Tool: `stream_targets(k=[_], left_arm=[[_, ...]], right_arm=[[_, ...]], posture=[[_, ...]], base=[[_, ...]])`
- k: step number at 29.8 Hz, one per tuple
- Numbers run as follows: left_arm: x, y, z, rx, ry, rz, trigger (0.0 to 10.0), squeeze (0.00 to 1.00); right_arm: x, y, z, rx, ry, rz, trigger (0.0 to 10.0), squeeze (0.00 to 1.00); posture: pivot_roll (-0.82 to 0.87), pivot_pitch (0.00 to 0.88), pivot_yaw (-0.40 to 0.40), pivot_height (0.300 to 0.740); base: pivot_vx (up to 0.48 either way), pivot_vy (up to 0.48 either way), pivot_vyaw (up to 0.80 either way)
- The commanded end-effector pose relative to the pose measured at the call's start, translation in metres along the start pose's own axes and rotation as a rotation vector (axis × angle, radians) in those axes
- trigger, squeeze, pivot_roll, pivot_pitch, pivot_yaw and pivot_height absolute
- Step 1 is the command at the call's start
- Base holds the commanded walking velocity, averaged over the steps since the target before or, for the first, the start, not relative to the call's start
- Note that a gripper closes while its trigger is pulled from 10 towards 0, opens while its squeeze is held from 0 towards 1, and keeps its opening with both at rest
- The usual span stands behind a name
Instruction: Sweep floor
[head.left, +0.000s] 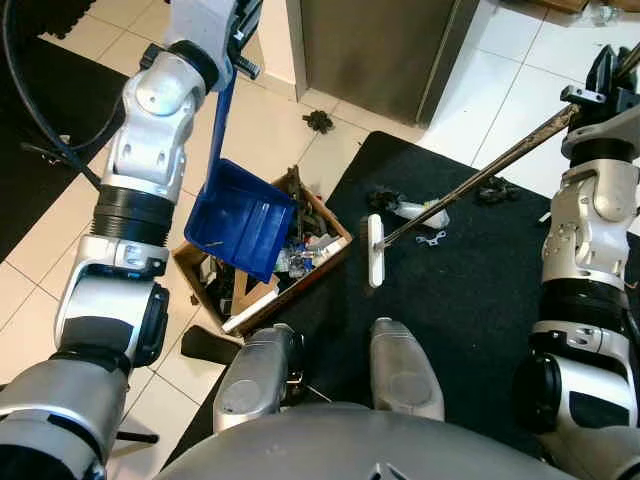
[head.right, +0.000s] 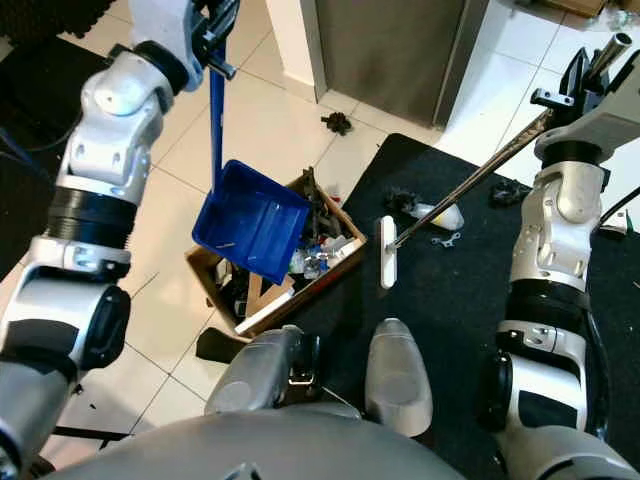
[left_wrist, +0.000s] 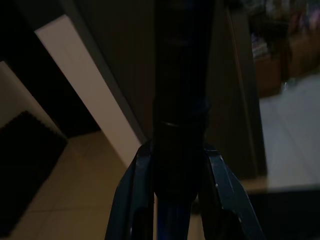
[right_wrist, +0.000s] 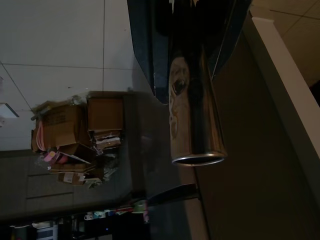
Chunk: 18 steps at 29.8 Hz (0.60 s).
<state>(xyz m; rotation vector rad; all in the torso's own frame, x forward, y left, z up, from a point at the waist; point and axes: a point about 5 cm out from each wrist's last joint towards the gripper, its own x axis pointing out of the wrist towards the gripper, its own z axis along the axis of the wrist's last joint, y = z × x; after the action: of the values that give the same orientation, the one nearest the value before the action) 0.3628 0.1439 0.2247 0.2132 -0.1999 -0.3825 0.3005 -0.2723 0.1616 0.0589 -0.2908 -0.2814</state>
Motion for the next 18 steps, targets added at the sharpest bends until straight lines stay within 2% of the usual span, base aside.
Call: stream_targets(k=[1, 3, 4, 5, 7, 11, 12, 13, 14, 17, 18], left_arm=[[0.004, 0.001, 0.031, -0.091, -0.145, -0.003, 10.0, 0.0], [0.004, 0.001, 0.031, -0.091, -0.145, -0.003, 10.0, 0.0], [0.004, -0.002, 0.037, -0.14, -0.18, -0.015, 10.0, 0.0], [0.004, -0.002, 0.037, -0.14, -0.18, -0.015, 10.0, 0.0], [0.004, -0.007, 0.043, -0.202, -0.221, -0.031, 10.0, 0.0], [0.006, -0.018, 0.042, -0.26, -0.24, -0.021, 10.0, 0.0], [0.007, -0.024, 0.039, -0.286, -0.242, -0.009, 10.0, 0.0], [0.007, -0.024, 0.039, -0.286, -0.242, -0.009, 10.0, 0.0], [0.008, -0.03, 0.035, -0.311, -0.237, 0.005, 10.0, 0.0], [0.008, -0.03, 0.035, -0.311, -0.237, 0.005, 10.0, 0.0], [0.009, -0.034, 0.031, -0.322, -0.223, 0.021, 10.0, 0.0]], right_arm=[[0.003, 0.003, 0.007, 0.013, -0.043, 0.003, 10.0, 0.0], [0.003, 0.003, 0.007, 0.013, -0.043, 0.003, 10.0, 0.0], [0.002, 0.002, 0.007, 0.013, -0.043, 0.002, 10.0, 0.0], [0.002, 0.002, 0.007, 0.013, -0.043, 0.002, 10.0, 0.0], [0.002, 0.0, 0.008, 0.011, -0.044, -0.006, 10.0, 0.0], [0.001, -0.006, 0.009, -0.007, -0.043, -0.036, 10.0, 0.0], [0.002, -0.012, 0.011, -0.038, -0.037, -0.081, 10.0, 0.0], [0.002, -0.012, 0.011, -0.038, -0.037, -0.081, 10.0, 0.0], [0.004, -0.022, 0.015, -0.095, -0.039, -0.129, 10.0, 0.0], [0.004, -0.022, 0.015, -0.095, -0.039, -0.129, 10.0, 0.0], [0.004, -0.03, 0.02, -0.155, -0.052, -0.161, 10.0, 0.0]], posture=[[-0.07, 0.0, 0.079, 0.74], [-0.07, 0.0, 0.079, 0.74], [-0.07, 0.0, 0.079, 0.74], [-0.07, 0.0, 0.079, 0.74], [-0.07, 0.0, 0.081, 0.74], [-0.07, 0.0, 0.081, 0.74], [-0.08, 0.0, 0.083, 0.74], [-0.08, 0.0, 0.083, 0.74], [-0.08, 0.0, 0.083, 0.74], [-0.08, 0.0, 0.083, 0.74], [-0.09, 0.0, 0.083, 0.74]], base=[[0.0, 0.0, 0.0], [0.0, 0.0, 0.0], [0.0, 0.0, 0.0], [0.0, 0.0, 0.0], [0.0, 0.0, 0.0], [0.0, 0.0, 0.0], [0.0, 0.0, 0.0], [0.0, 0.0, 0.0], [0.0, 0.0, 0.0], [0.0, 0.0, 0.0], [0.0, 0.0, 0.0]])
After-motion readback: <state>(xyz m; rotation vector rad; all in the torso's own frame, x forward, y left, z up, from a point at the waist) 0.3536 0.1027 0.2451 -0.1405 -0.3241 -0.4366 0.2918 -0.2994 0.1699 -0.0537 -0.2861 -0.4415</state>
